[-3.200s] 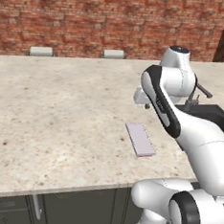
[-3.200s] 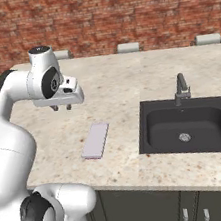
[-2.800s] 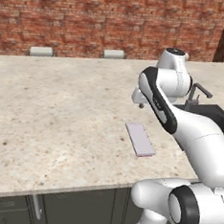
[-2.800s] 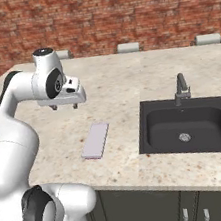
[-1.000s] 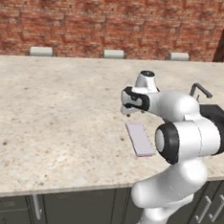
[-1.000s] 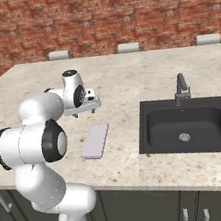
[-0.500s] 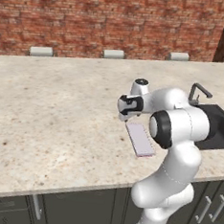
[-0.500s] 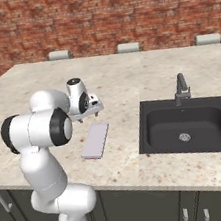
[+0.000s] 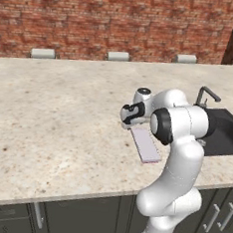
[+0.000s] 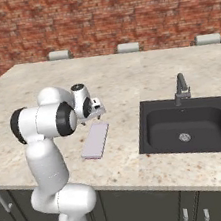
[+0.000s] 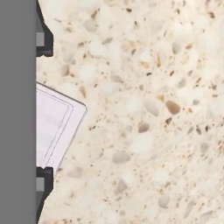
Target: The ice cube tray has been filled with water. Take the tray and place it in the freezer to make ice. Close the freezer door after placing the tray.
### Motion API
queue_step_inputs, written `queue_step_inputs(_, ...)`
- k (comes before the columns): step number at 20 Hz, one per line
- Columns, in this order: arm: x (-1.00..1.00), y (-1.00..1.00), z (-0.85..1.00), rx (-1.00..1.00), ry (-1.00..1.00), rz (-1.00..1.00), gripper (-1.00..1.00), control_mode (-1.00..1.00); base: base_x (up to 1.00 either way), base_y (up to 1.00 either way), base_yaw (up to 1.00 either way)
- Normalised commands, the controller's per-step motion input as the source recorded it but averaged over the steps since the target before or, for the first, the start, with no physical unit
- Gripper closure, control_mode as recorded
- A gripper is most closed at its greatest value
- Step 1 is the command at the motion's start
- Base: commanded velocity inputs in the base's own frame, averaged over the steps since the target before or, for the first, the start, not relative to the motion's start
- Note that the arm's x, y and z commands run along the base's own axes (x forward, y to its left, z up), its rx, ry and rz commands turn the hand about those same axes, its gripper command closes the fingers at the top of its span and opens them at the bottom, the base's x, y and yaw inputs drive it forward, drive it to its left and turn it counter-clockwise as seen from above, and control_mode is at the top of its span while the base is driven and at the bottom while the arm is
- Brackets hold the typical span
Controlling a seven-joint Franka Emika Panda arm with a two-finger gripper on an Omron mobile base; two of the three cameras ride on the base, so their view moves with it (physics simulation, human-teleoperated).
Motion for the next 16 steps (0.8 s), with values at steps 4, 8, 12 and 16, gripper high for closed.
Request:
queue_step_inputs(4,0.46,0.02,-0.25,0.00,0.00,0.00,-1.00,-1.00,0.00,0.00,0.00)
queue_step_inputs(8,0.55,0.03,-0.28,0.00,0.00,0.00,-1.00,-1.00,0.00,0.00,0.00)
queue_step_inputs(12,0.54,0.05,-0.29,0.00,0.00,0.00,-1.00,-1.00,0.00,0.00,0.00)
queue_step_inputs(16,0.30,0.09,-0.29,0.00,0.00,0.01,-1.00,-1.00,0.00,0.00,0.00)
